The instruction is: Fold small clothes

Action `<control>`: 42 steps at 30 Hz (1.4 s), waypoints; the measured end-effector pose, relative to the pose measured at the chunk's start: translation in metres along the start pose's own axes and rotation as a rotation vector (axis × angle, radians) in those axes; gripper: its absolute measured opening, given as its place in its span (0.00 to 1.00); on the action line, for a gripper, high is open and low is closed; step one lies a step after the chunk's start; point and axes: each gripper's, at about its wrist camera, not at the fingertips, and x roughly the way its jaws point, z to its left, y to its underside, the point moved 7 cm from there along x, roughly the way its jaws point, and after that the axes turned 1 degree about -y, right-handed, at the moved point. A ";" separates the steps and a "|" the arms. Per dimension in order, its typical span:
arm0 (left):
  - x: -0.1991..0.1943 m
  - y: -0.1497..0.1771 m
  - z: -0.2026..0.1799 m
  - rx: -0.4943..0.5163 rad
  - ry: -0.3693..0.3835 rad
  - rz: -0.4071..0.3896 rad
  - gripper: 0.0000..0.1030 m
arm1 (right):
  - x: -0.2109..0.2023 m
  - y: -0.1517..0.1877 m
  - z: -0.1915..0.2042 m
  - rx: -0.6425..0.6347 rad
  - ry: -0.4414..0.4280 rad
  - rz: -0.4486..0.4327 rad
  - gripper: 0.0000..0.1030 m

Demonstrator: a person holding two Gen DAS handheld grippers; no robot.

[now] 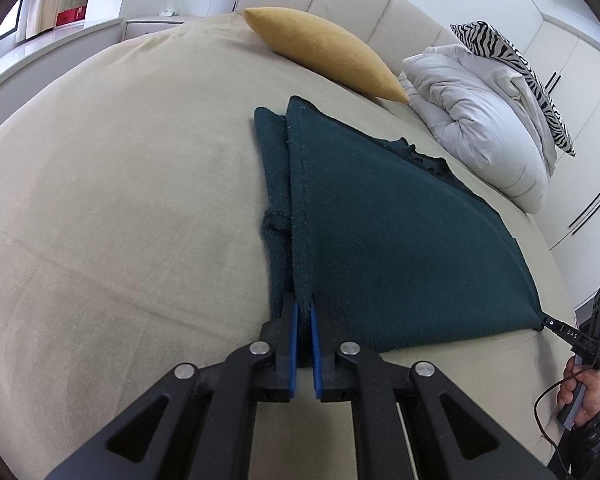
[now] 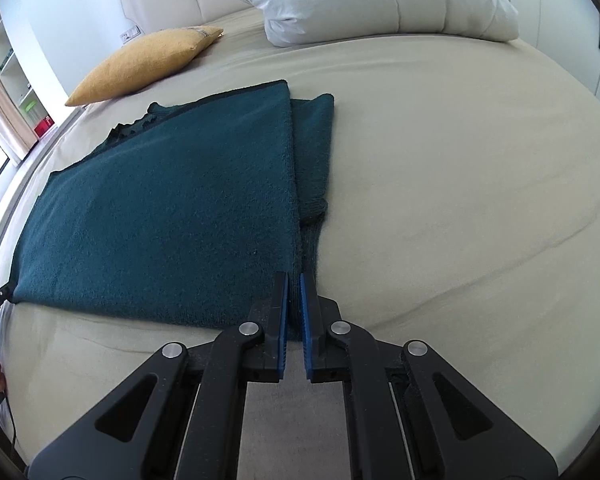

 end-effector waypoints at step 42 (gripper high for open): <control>0.118 -0.117 -0.051 0.171 -0.112 -0.057 0.42 | 0.149 -0.122 0.137 0.298 -0.624 0.052 0.21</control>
